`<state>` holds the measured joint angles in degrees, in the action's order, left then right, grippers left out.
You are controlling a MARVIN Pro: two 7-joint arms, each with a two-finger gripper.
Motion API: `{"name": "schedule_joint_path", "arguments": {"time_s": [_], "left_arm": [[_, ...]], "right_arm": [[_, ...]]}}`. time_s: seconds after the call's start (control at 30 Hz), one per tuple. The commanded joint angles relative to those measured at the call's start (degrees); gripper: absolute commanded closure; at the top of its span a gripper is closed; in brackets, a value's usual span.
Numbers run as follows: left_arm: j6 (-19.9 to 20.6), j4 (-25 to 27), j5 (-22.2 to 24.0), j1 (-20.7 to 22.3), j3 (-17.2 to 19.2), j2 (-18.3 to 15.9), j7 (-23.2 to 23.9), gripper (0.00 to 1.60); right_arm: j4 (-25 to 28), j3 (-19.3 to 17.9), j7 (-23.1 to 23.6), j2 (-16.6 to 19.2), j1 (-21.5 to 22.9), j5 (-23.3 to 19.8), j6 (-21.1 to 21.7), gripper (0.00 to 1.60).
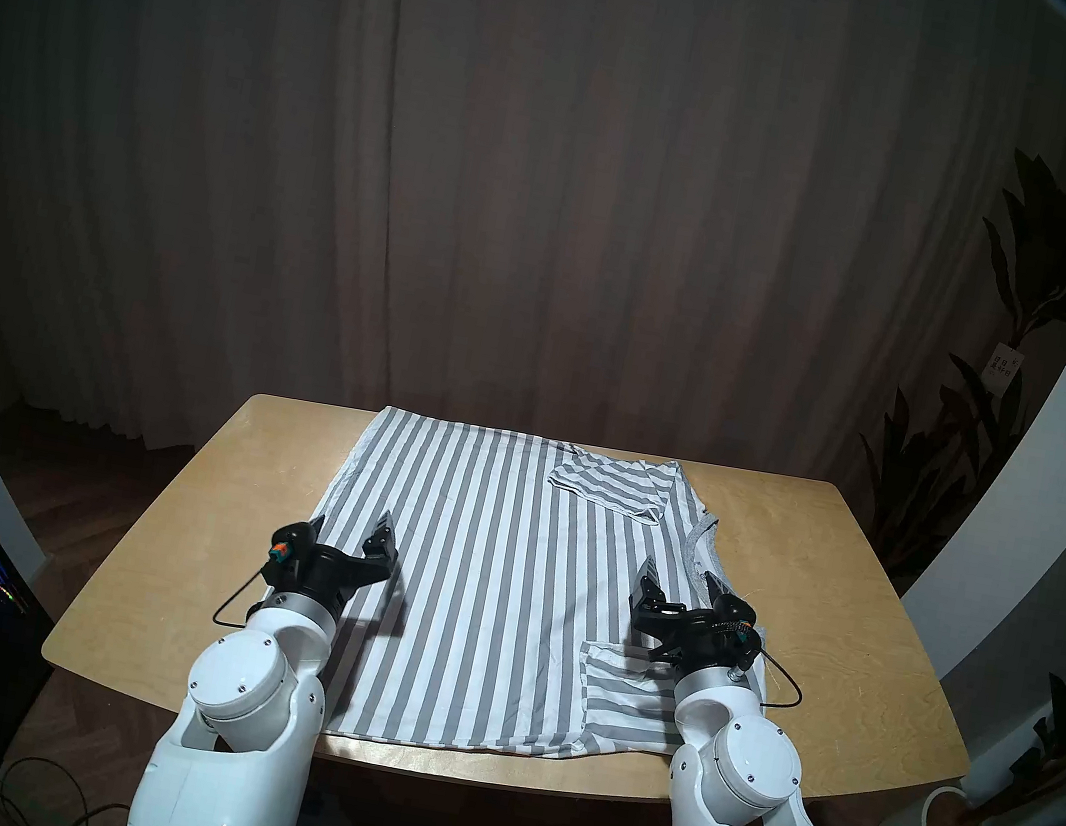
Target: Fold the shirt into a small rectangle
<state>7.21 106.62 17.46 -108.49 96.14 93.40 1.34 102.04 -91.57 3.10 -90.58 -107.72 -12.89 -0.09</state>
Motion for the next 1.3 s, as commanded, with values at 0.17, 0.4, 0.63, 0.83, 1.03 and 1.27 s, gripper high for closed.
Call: {"name": "schedule_joint_path", "arguments": {"time_s": [0.17, 0.4, 0.63, 0.83, 1.03, 1.27], "left_arm": [[5.6, 8.3, 12.3, -1.2, 6.2, 2.0, -0.8, 0.0], [9.6, 11.4, 18.7, -3.3, 7.0, 2.7, -0.3, 0.0], [13.6, 14.3, 24.9, -5.2, 6.8, 3.3, 0.5, 0.0], [17.6, 16.4, 30.2, -7.2, 6.8, 3.9, 0.8, 0.0], [21.5, 18.1, 35.5, -8.9, 7.4, 4.5, 0.7, 0.0], [25.9, 19.4, 41.3, -10.4, 8.7, 5.4, 0.3, 0.0]], "right_arm": [[2.8, -2.7, 0.0, -2.2, 0.4, -12.2, 5.3, 0.0], [4.6, -3.4, 0.2, -2.6, 0.6, -18.9, 9.2, 0.0], [6.5, -4.8, 0.2, -3.0, 0.2, -25.9, 13.3, 0.0], [8.1, -6.4, 0.0, -3.6, -0.8, -32.2, 17.3, 0.0], [9.8, -7.9, -0.2, -4.1, -1.8, -38.9, 21.5, 0.0], [11.7, -10.1, 0.3, -4.9, -3.1, -47.6, 26.3, 0.0]]}}
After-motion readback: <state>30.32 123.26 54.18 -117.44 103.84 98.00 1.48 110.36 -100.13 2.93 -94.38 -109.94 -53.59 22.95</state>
